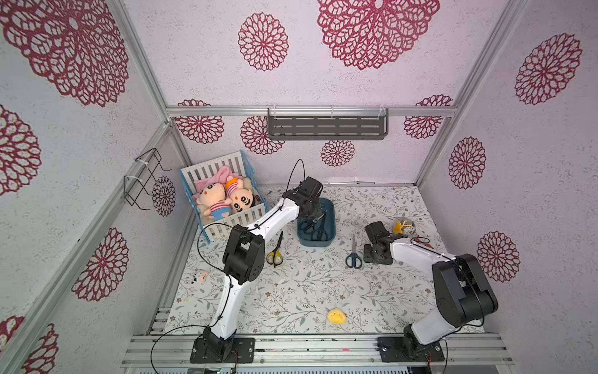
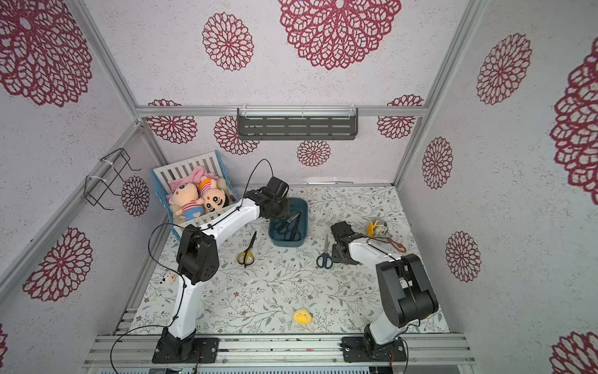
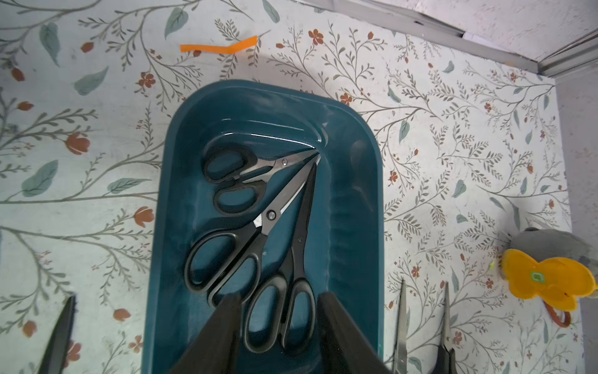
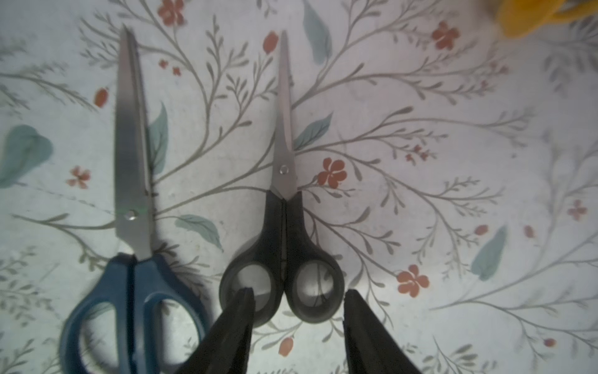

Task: Take the scissors out of the storage box
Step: Place the scissors at the center of the board, then pick up the scissors from the storage box.

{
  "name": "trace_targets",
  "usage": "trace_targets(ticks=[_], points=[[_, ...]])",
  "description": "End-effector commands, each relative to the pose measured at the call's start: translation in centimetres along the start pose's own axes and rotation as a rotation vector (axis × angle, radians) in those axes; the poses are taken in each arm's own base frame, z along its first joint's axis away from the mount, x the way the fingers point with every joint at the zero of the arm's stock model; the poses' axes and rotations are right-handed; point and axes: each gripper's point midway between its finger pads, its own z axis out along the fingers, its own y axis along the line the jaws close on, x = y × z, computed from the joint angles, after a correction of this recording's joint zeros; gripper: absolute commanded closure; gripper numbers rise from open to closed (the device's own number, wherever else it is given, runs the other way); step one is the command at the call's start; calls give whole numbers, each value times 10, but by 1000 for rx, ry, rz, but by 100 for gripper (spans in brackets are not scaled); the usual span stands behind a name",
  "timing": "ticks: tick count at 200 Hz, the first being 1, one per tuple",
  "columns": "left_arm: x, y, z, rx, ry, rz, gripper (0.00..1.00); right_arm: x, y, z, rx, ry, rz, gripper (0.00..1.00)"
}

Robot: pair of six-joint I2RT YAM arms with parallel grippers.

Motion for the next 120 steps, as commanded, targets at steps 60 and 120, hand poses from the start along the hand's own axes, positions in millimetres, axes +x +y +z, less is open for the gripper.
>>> trace_targets(ticks=[60,120], points=[[31,24,39,-114,108,97,62,-81,35,-82,-203,-266,41,46],[52,45,60,-192,195,189,61,-84,47,-84,-206,-264,6,46]])
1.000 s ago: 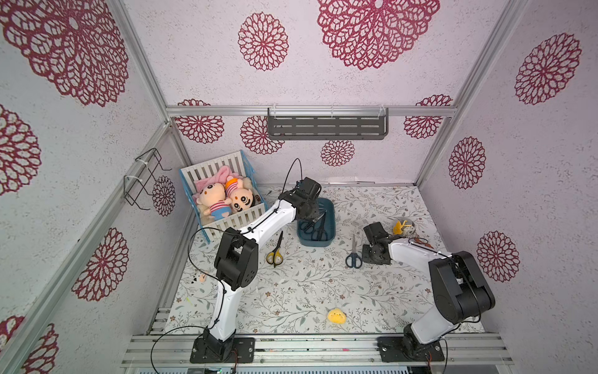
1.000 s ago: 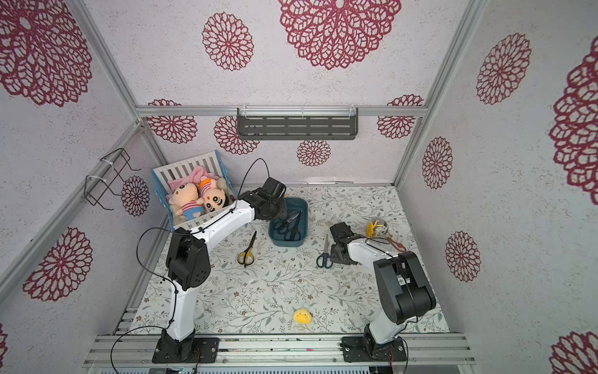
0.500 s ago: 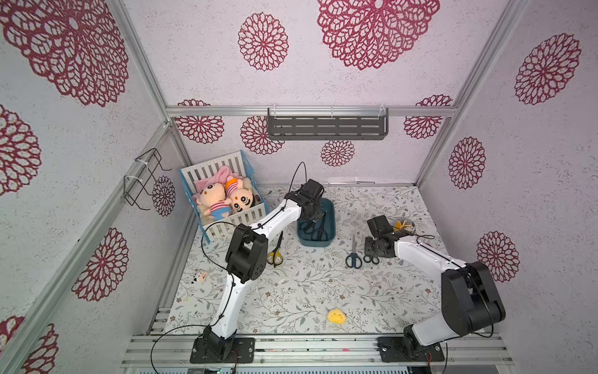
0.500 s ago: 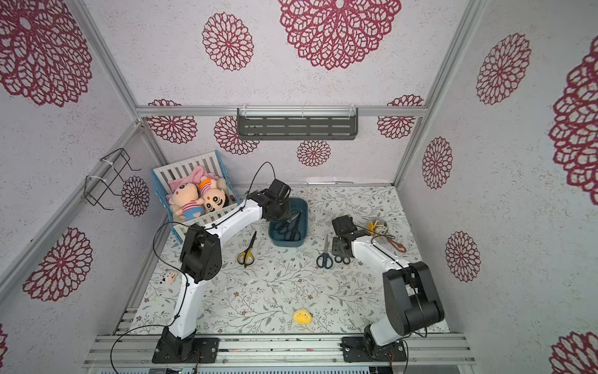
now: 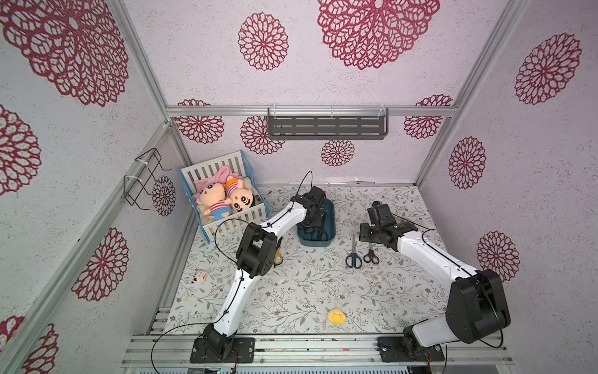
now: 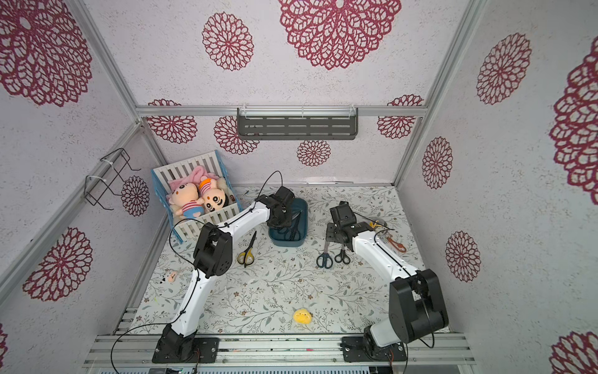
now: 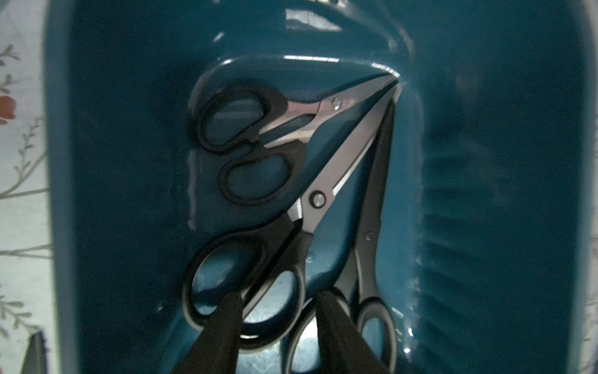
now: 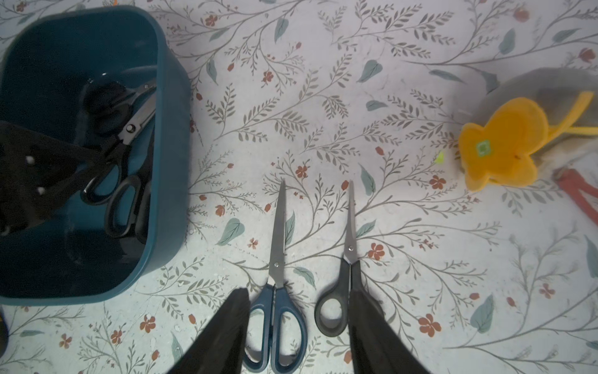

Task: Take the scissors out of the storage box
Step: Pick up the scissors from the storage box.

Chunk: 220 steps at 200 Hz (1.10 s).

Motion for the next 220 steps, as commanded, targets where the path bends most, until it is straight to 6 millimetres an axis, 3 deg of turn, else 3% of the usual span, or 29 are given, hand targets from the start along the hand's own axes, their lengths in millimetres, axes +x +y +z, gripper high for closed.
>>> trace_targets(ticks=[1,33,70,108,127,158,185,220], points=[[9,11,7,-50,35,47,61,-20,10,-13,-32,-56,-7,46],[13,17,18,-79,42,59,60,-25,17,-14,-59,-58,-9,46],[28,9,33,-32,107,67,63,-28,23,-13,-76,-57,-9,46],[36,-22,12,92,142,37,64,-33,29,-8,-80,-50,-22,46],[33,-17,10,65,121,26,66,-33,33,-5,-91,-46,-25,46],[47,-5,34,4,165,42,69,-33,34,-4,-91,-42,-35,45],[57,0,48,-7,184,35,79,-34,35,-7,-98,-47,-35,45],[48,-10,39,42,167,21,87,-40,38,-12,-109,-62,-39,45]])
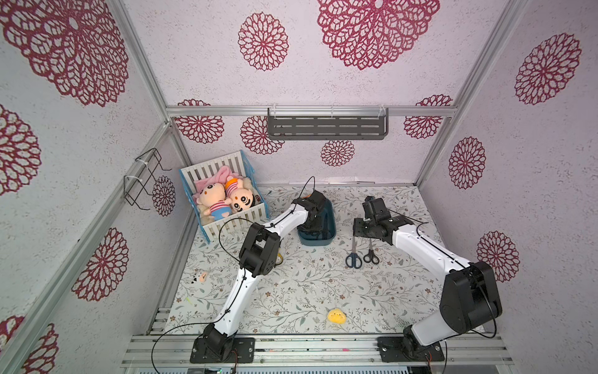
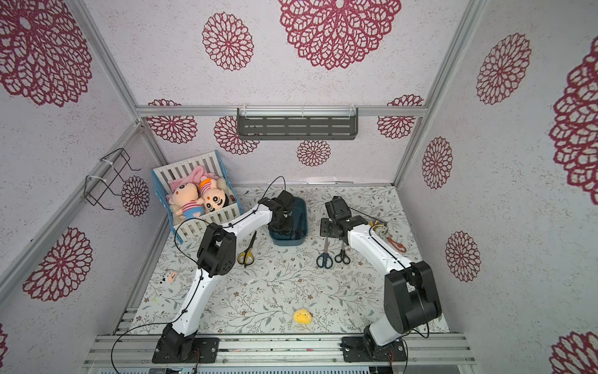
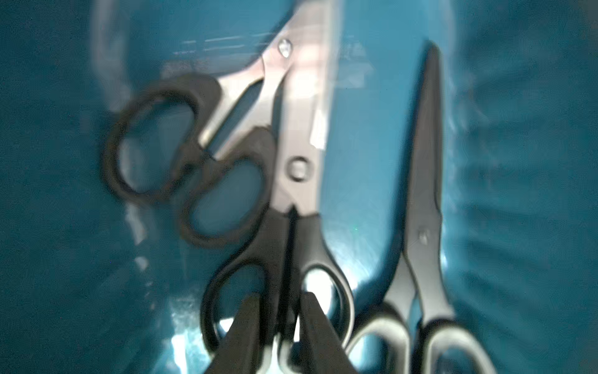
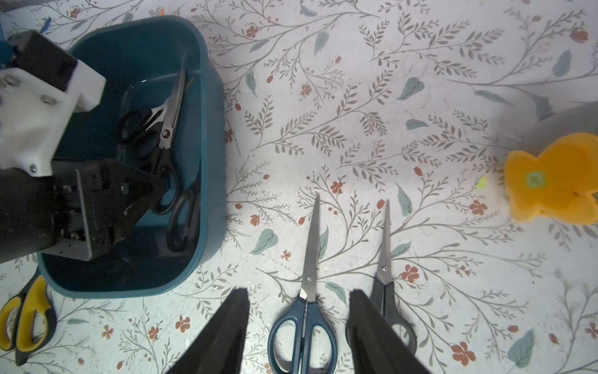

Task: Take the scissors out of the storage box
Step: Pick up the scissors from the storage box, then place the scissors at the center of the board.

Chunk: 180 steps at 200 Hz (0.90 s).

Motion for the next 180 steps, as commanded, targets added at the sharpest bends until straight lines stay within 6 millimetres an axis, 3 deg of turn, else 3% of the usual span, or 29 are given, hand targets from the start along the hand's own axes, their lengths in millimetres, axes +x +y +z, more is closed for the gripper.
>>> trace_targets(ticks=[1,35,69,94,123,143,149,180], points=[[24,3,22,-6,82,-13,87,-22,12,-14,-40,-64,-21,45],[-4,-10,-18,36,-12,-39,92,-29,20,-16,-47,-76,-42,45],[-49,-29,-108,146,-208,-85,92,-35,43,-13,-44,-74,-113,45],[-63,-22,-153,169,-279,-131,92,-38,59,-7,-97,-77,-102,45],[-49,-4,-177,156,-299,-166,92,-43,77,-1,-159,-74,-90,45],[-29,19,-177,116,-283,-210,92,-46,94,9,-182,-60,-106,45],[-25,27,-193,117,-301,-222,91,-48,99,12,-186,-54,-114,45],[27,82,-185,-5,-237,-246,92,-48,136,24,-221,-37,-156,45]])
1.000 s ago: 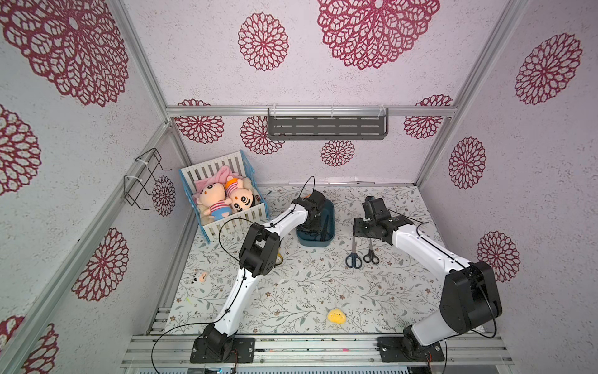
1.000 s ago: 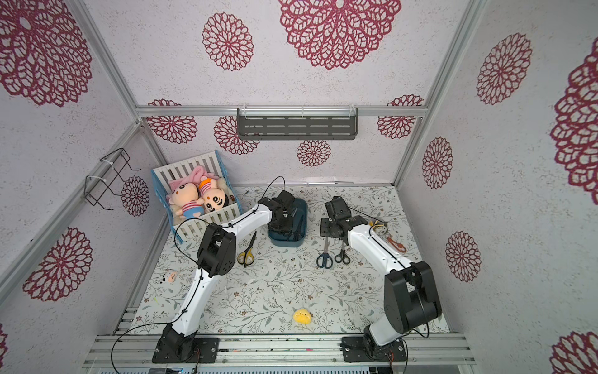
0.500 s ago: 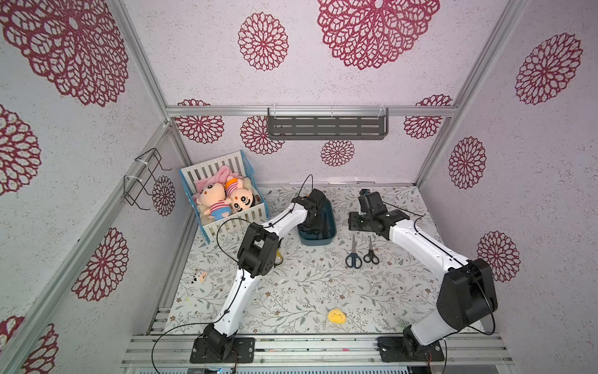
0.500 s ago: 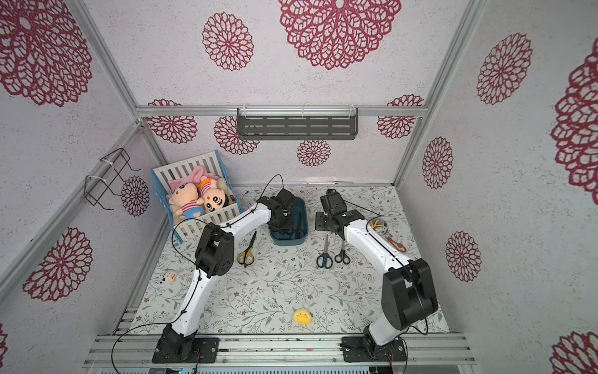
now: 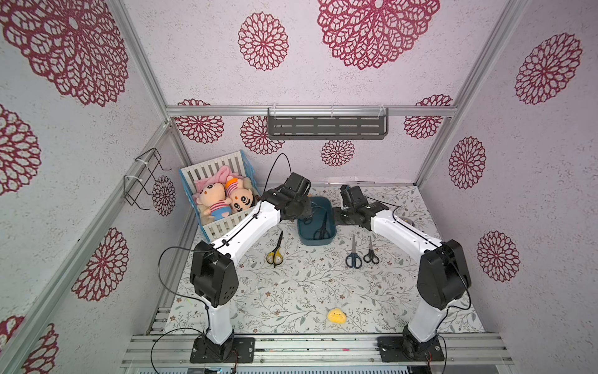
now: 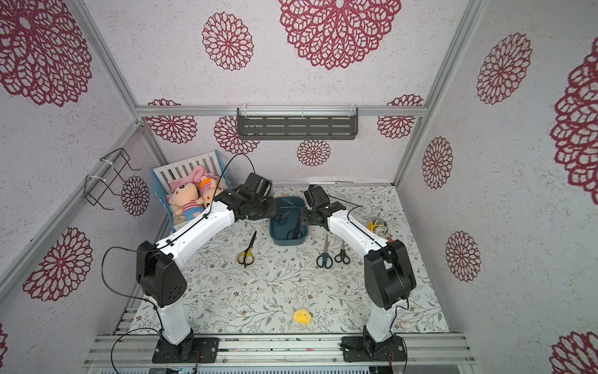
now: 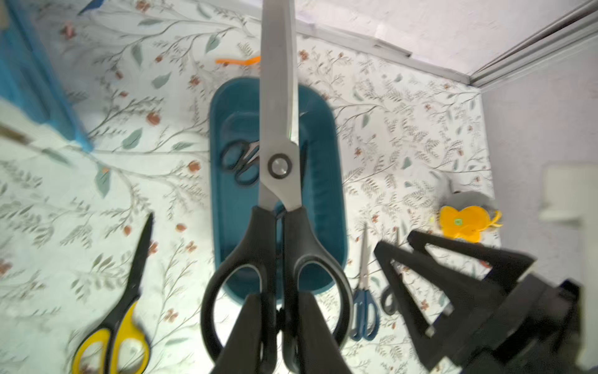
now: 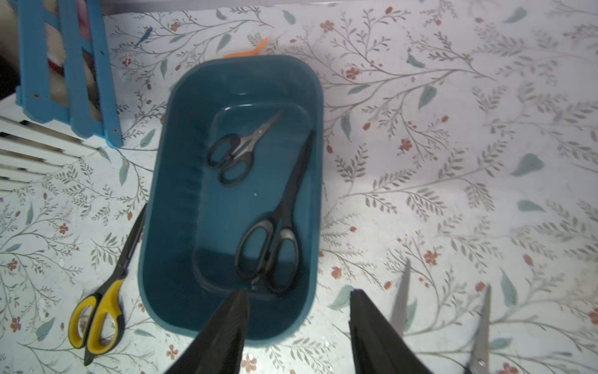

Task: Take the scissors out of the storage box
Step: Place the scissors at the center of the board.

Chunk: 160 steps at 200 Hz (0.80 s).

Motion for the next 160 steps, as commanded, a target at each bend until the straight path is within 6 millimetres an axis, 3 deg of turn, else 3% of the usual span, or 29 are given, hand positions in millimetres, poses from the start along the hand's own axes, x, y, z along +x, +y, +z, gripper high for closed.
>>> trace_targets(ticks=[1,40,68,106,160], points=[[23,55,-1,-132,28,-23,92,-13,38,1,-73,-24,-28,45],[74,141,-16,-318,98,-16,91,-7,62,20,-108,9,-43,45],[92,184,-11,-371,118,-62,91,-4,76,28,-133,22,-48,45],[109,212,13,-452,219,38,92,-5,85,36,-130,42,-53,45],[117,224,44,-465,266,38,92,8,79,56,-73,127,-47,44]])
